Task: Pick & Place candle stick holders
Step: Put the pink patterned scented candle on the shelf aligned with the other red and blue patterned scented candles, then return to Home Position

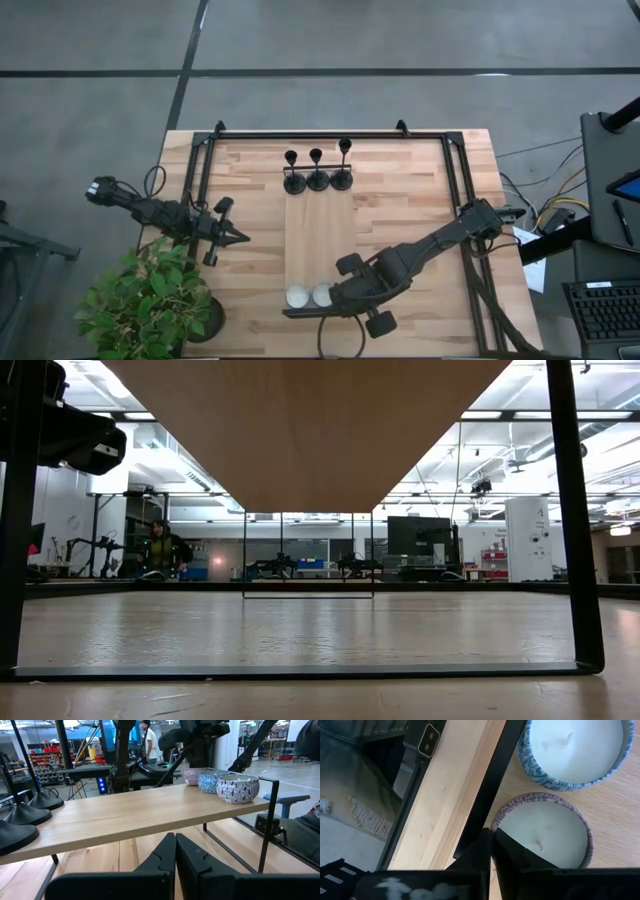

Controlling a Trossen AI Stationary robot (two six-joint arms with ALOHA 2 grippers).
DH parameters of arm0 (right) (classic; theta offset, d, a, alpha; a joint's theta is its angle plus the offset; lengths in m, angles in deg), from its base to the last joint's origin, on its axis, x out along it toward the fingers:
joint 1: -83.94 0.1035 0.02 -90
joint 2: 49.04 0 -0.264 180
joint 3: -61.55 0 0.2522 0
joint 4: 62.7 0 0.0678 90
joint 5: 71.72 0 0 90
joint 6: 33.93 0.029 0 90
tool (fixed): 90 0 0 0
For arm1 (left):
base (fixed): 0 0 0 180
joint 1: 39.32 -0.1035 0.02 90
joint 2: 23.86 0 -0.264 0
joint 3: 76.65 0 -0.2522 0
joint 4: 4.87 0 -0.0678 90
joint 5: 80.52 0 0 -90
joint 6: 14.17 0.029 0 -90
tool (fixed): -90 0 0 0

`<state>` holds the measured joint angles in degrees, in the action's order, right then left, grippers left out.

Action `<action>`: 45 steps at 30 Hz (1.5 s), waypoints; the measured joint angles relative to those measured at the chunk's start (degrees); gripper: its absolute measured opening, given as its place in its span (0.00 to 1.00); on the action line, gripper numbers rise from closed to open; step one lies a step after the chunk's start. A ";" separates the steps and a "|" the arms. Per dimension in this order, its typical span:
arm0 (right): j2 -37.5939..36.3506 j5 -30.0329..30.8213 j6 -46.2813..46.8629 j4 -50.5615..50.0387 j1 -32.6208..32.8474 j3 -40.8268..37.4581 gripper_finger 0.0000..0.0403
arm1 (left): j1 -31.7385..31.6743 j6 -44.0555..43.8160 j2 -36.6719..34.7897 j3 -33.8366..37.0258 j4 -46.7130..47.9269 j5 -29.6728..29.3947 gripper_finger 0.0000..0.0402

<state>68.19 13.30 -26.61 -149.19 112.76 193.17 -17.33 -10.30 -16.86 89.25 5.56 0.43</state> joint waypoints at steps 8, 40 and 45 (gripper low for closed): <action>0.00 0.01 0.20 0.08 0.00 0.00 0.05 | -0.02 0.01 0.00 0.00 0.00 -0.01 0.02; -4.58 1.93 -1.52 -3.63 0.04 5.51 0.19 | 0.00 0.01 -0.01 0.00 -0.01 0.01 0.02; -9.63 4.67 -0.98 -2.35 0.04 2.92 0.12 | -0.02 -0.01 -0.02 0.00 0.00 0.01 0.02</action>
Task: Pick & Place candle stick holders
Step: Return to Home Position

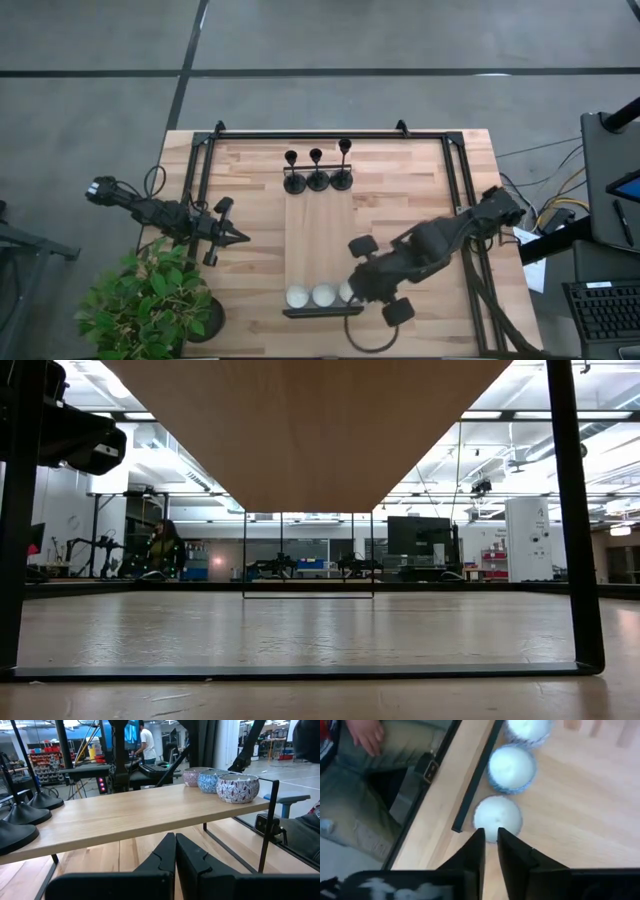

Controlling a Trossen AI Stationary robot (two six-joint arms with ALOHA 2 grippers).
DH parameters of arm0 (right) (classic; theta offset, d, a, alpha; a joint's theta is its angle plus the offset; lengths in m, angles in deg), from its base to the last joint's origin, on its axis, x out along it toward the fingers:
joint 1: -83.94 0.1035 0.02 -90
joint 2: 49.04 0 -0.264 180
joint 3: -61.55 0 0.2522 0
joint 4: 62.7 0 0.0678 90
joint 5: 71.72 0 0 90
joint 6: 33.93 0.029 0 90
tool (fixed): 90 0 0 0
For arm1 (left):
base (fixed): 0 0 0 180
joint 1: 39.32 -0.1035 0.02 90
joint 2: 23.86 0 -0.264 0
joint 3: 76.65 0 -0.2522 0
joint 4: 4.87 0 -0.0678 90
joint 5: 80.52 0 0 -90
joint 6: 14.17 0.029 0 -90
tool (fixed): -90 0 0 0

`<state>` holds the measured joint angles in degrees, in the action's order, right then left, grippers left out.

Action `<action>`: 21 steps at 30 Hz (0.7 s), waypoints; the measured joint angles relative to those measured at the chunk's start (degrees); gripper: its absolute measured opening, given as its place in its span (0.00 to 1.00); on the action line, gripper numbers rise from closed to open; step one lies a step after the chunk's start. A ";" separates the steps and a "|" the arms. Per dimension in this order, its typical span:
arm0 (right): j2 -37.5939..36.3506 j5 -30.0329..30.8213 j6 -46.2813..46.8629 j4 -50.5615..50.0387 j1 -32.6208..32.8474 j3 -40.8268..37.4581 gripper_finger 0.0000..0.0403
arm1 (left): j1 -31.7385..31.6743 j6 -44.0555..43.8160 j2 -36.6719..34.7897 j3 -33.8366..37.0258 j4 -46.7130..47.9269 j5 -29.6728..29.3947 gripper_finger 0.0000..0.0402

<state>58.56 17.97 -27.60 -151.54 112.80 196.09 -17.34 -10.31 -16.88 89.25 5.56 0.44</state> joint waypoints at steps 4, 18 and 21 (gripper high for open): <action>-4.33 0.70 0.11 3.40 0.22 -4.00 0.04 | 0.01 0.01 0.02 0.00 0.03 0.00 0.02; -25.13 9.45 -5.66 46.33 3.94 -45.43 0.02 | 0.02 0.02 0.00 0.00 0.11 0.00 0.02; -31.32 9.46 -6.34 57.57 3.08 -57.84 0.02 | 0.01 0.00 0.01 0.00 0.39 -0.01 0.02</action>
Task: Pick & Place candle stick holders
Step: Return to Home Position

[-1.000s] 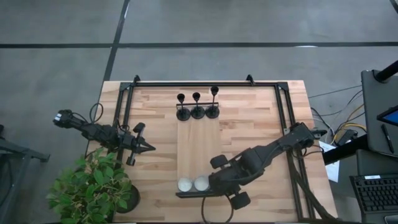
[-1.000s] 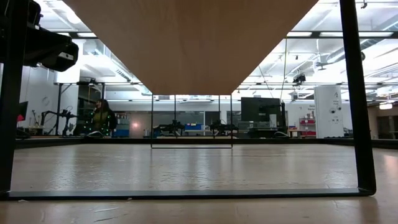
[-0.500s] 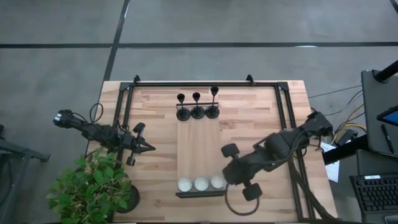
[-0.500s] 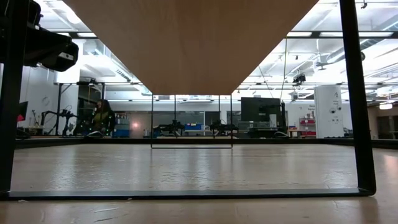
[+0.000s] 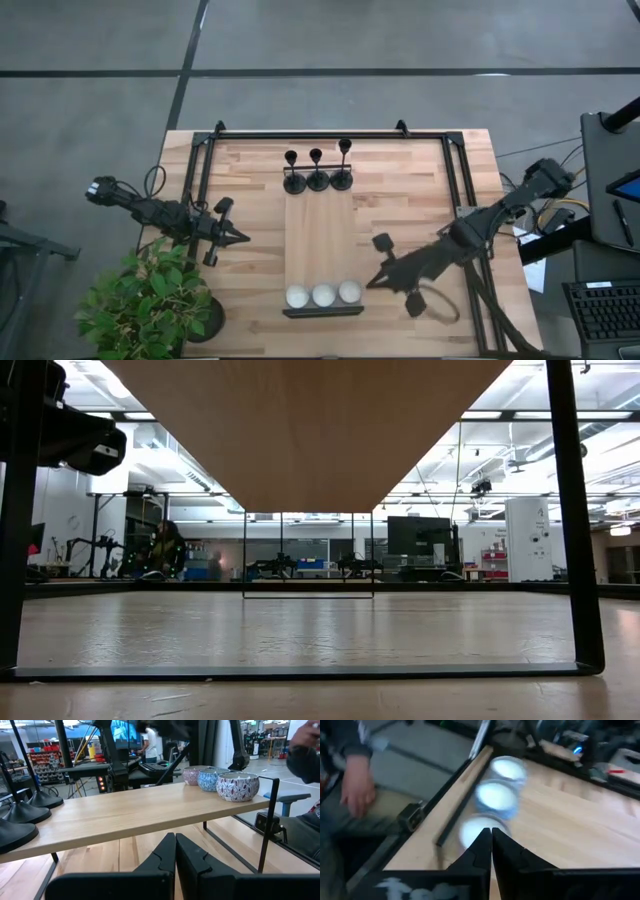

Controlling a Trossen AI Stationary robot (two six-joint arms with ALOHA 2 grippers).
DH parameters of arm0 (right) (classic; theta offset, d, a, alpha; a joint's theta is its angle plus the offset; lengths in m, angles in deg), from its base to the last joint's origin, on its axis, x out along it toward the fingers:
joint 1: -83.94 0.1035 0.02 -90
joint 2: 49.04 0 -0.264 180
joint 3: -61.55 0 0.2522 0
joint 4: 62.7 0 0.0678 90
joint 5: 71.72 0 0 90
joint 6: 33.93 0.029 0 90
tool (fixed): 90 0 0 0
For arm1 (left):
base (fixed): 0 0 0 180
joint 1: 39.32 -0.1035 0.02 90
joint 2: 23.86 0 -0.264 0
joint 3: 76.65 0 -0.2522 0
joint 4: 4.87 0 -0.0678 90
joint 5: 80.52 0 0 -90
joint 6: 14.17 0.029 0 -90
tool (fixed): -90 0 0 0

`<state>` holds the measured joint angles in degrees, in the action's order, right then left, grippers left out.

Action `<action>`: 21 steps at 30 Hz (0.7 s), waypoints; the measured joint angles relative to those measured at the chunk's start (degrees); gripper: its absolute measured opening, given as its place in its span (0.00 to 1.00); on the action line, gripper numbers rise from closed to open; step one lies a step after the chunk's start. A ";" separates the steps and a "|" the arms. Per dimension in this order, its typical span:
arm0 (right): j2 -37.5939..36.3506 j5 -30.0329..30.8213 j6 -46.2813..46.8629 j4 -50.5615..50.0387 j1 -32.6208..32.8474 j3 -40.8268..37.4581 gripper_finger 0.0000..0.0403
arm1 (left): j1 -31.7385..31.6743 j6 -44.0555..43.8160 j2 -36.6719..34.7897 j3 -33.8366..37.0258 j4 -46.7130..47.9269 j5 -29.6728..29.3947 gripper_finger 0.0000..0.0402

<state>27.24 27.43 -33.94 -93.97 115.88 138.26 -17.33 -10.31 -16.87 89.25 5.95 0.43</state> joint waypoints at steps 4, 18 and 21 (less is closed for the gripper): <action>-10.14 -0.25 1.61 10.96 -2.90 -14.47 0.02 | -0.01 0.01 0.00 0.00 0.03 0.01 0.02; -39.07 -6.59 0.45 26.07 -19.77 -42.89 0.02 | -0.01 -0.01 0.01 0.00 0.06 0.00 0.02; -42.23 -6.61 -0.39 26.13 -22.80 -46.11 0.02 | -0.02 0.02 -0.01 0.00 0.06 0.00 0.02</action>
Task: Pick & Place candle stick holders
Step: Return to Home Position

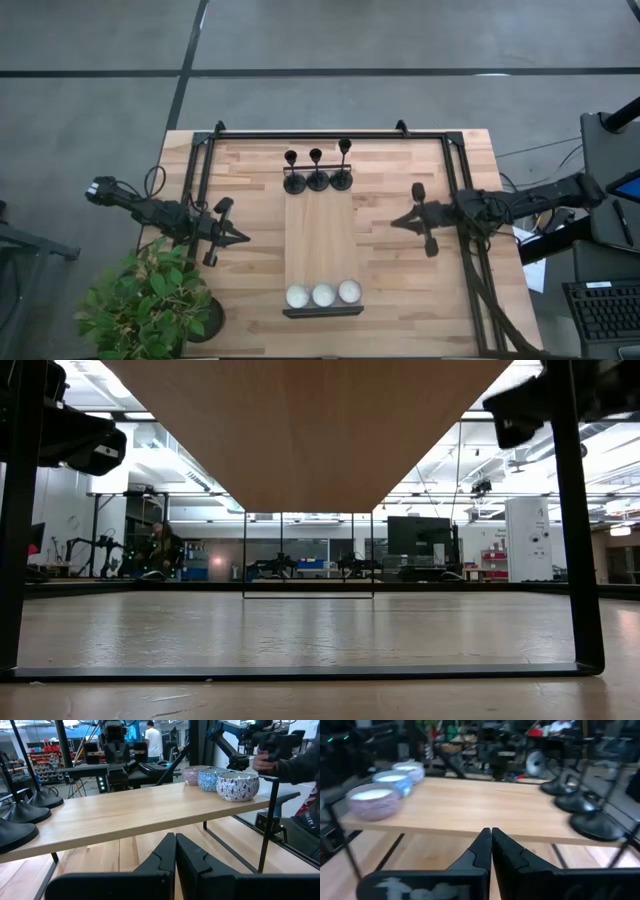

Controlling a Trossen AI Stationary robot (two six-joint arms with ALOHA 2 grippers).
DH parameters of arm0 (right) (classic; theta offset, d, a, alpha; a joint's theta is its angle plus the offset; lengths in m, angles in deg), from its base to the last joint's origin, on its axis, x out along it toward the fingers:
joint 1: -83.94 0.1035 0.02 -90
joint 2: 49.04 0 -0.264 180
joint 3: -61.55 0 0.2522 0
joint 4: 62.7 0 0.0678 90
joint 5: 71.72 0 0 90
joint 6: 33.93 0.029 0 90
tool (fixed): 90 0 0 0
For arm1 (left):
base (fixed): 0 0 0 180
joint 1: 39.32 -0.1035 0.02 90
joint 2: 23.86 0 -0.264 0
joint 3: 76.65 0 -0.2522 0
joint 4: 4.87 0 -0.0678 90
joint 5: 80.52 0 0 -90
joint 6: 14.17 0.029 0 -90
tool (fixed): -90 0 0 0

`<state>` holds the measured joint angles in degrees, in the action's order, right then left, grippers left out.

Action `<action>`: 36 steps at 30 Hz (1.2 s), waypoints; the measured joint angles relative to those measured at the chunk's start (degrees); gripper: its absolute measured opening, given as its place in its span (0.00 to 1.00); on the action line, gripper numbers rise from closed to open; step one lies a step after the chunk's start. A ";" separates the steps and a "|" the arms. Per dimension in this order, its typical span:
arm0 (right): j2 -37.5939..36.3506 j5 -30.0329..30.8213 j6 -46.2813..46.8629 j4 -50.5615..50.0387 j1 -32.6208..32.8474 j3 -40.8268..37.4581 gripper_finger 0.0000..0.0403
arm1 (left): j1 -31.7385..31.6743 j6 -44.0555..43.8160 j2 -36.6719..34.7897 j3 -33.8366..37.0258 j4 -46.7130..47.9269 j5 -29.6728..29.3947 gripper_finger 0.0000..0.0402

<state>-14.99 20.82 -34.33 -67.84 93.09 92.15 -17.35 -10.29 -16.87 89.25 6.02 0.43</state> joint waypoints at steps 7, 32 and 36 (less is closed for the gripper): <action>-4.65 0.11 0.00 5.46 -2.31 -4.92 0.02 | 0.01 -0.01 0.00 0.00 0.02 0.00 0.02; -33.86 0.06 4.93 3.13 -2.29 -16.26 0.02 | 0.02 -0.02 0.01 0.00 0.01 -0.01 0.02; -33.13 0.02 5.23 3.13 -2.29 -16.31 0.02 | 0.01 -0.01 0.01 0.00 0.02 0.00 0.02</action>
<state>-48.12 20.84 -29.10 -64.71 90.80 75.84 -17.34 -10.30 -16.86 89.25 6.04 0.43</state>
